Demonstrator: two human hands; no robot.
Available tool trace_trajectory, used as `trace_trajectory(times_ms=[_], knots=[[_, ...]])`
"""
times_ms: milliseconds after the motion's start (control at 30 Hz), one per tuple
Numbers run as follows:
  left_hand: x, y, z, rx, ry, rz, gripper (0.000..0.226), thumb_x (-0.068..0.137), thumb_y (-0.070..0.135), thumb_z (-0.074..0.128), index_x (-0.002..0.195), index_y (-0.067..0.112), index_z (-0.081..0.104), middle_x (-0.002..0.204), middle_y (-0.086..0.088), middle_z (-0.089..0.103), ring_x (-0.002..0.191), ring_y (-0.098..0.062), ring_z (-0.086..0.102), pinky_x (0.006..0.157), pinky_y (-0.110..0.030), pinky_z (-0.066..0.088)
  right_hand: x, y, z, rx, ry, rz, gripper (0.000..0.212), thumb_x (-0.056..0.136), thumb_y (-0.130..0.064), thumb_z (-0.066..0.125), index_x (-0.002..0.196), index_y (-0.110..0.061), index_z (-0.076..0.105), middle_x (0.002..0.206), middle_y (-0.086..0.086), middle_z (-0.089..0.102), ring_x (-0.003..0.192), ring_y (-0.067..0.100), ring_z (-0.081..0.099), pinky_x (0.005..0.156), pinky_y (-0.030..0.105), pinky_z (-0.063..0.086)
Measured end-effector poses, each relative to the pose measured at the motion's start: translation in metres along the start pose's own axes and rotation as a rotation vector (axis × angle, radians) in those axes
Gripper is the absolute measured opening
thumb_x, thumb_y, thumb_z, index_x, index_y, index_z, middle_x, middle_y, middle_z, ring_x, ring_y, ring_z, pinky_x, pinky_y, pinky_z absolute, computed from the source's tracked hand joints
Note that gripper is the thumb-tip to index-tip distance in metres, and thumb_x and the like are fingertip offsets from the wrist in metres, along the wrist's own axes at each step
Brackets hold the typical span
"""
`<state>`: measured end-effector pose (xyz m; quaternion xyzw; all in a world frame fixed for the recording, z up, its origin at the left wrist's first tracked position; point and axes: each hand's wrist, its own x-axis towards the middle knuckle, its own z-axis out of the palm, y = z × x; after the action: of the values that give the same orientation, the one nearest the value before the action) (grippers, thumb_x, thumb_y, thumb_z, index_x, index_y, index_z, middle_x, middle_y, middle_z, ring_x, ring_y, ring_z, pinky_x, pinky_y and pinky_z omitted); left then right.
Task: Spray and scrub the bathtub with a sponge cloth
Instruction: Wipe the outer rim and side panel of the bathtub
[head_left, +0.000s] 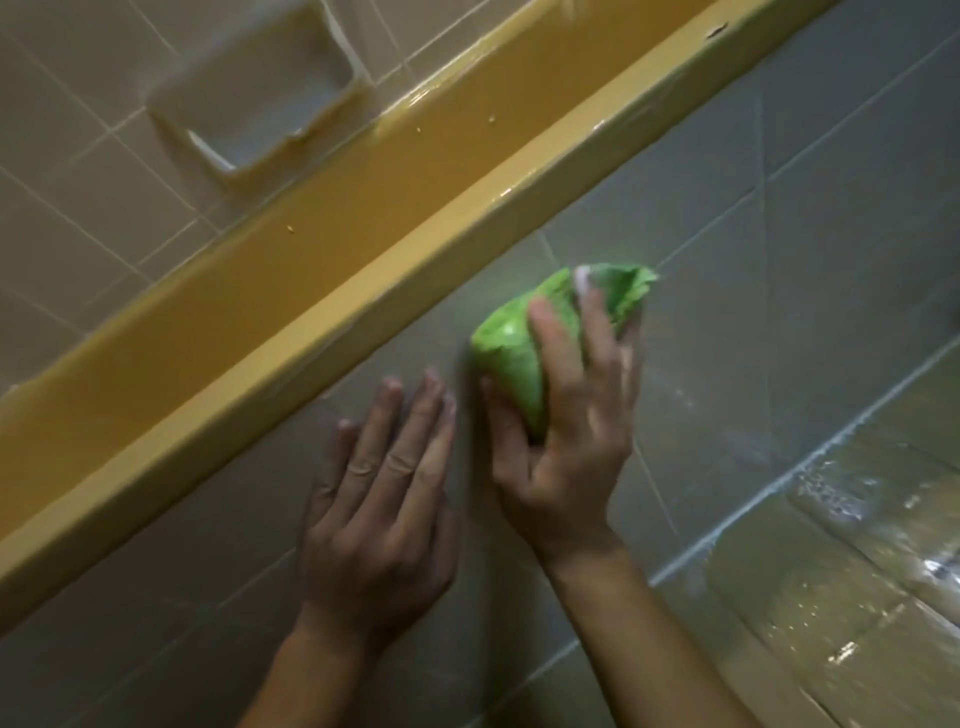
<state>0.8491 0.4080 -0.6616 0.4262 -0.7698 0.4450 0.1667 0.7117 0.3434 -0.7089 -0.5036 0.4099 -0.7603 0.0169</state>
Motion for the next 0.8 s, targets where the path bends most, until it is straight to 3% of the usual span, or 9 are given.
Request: trace_trajectory(times_ms=[67, 100, 267, 333, 500, 567, 667, 733, 800], knots=[[-0.005, -0.014, -0.007, 0.062, 0.047, -0.021, 0.053, 0.093, 0.011, 0.053, 0.146, 0.008, 0.058, 0.157, -0.009, 0.047, 0.155, -0.028, 0.032, 0.129, -0.046, 0.014, -0.011, 0.015, -0.001, -0.055, -0.046, -0.108, 0.045, 0.101, -0.032, 0.055, 0.142, -0.016, 0.049, 0.152, 0.021, 0.045, 0.143, 0.050, 0.041, 0.118, 0.066, 0.028], [-0.008, -0.020, -0.009, 0.084, 0.078, -0.032, 0.054, 0.092, 0.012, 0.056, 0.145, 0.009, 0.059, 0.156, -0.009, 0.048, 0.155, -0.030, 0.034, 0.128, -0.047, 0.014, -0.019, 0.029, -0.002, -0.087, -0.003, -0.040, 0.046, 0.101, -0.033, 0.054, 0.143, -0.016, 0.048, 0.152, 0.021, 0.045, 0.144, 0.046, 0.042, 0.119, 0.063, 0.029], [-0.020, -0.020, -0.015, 0.042, 0.078, -0.100, 0.055, 0.092, 0.008, 0.051, 0.147, 0.009, 0.057, 0.161, -0.010, 0.042, 0.157, -0.030, 0.029, 0.130, -0.047, 0.010, -0.004, 0.069, -0.015, 0.045, 0.544, 1.158, 0.053, 0.106, -0.046, 0.049, 0.151, -0.019, 0.043, 0.153, 0.009, 0.051, 0.138, 0.029, 0.051, 0.107, 0.026, 0.038], [-0.026, -0.014, -0.014, 0.023, 0.028, -0.100, 0.060, 0.092, 0.005, 0.044, 0.151, 0.009, 0.051, 0.165, -0.009, 0.035, 0.158, -0.027, 0.025, 0.131, -0.045, 0.008, -0.005, 0.042, -0.003, 0.014, 0.483, 1.043, 0.055, 0.106, -0.044, 0.049, 0.154, -0.018, 0.041, 0.156, 0.009, 0.049, 0.140, 0.027, 0.049, 0.112, 0.030, 0.039], [-0.029, -0.018, -0.014, -0.009, 0.044, -0.117, 0.057, 0.094, 0.006, 0.043, 0.151, 0.008, 0.053, 0.166, -0.010, 0.031, 0.158, -0.026, 0.024, 0.131, -0.043, 0.008, -0.061, -0.045, 0.034, -0.034, 0.104, 0.165, 0.051, 0.106, -0.037, 0.050, 0.149, -0.010, 0.043, 0.158, 0.013, 0.041, 0.150, 0.026, 0.037, 0.118, 0.060, 0.034], [-0.029, -0.020, -0.016, 0.001, 0.038, -0.117, 0.056, 0.095, 0.008, 0.043, 0.149, 0.009, 0.055, 0.165, -0.011, 0.033, 0.159, -0.026, 0.024, 0.131, -0.044, 0.008, -0.091, -0.025, 0.033, -0.109, 0.077, 0.109, 0.052, 0.106, -0.041, 0.048, 0.146, -0.009, 0.044, 0.155, 0.017, 0.044, 0.149, 0.030, 0.038, 0.119, 0.059, 0.033], [-0.032, -0.022, -0.020, -0.002, 0.013, -0.105, 0.057, 0.093, 0.010, 0.044, 0.150, 0.012, 0.055, 0.165, -0.009, 0.035, 0.159, -0.025, 0.024, 0.131, -0.044, 0.009, -0.121, 0.022, 0.019, -0.122, 0.284, 0.758, 0.062, 0.102, -0.061, 0.042, 0.148, -0.020, 0.044, 0.154, 0.013, 0.049, 0.142, 0.032, 0.047, 0.116, 0.044, 0.040], [-0.034, -0.024, -0.022, -0.004, 0.002, -0.098, 0.058, 0.093, 0.009, 0.043, 0.150, 0.013, 0.055, 0.166, -0.007, 0.034, 0.159, -0.025, 0.023, 0.131, -0.044, 0.008, -0.122, 0.059, 0.005, -0.080, 0.444, 1.254, 0.062, 0.105, -0.055, 0.042, 0.152, -0.015, 0.042, 0.153, 0.015, 0.050, 0.137, 0.037, 0.051, 0.109, 0.037, 0.040], [-0.035, -0.025, -0.024, -0.007, -0.012, -0.099, 0.059, 0.094, 0.008, 0.041, 0.151, 0.014, 0.055, 0.167, -0.006, 0.032, 0.160, -0.024, 0.021, 0.131, -0.044, 0.006, -0.108, 0.065, -0.001, -0.092, 0.466, 1.360, 0.058, 0.108, -0.046, 0.043, 0.154, -0.011, 0.039, 0.154, 0.018, 0.049, 0.136, 0.040, 0.050, 0.109, 0.037, 0.040]])
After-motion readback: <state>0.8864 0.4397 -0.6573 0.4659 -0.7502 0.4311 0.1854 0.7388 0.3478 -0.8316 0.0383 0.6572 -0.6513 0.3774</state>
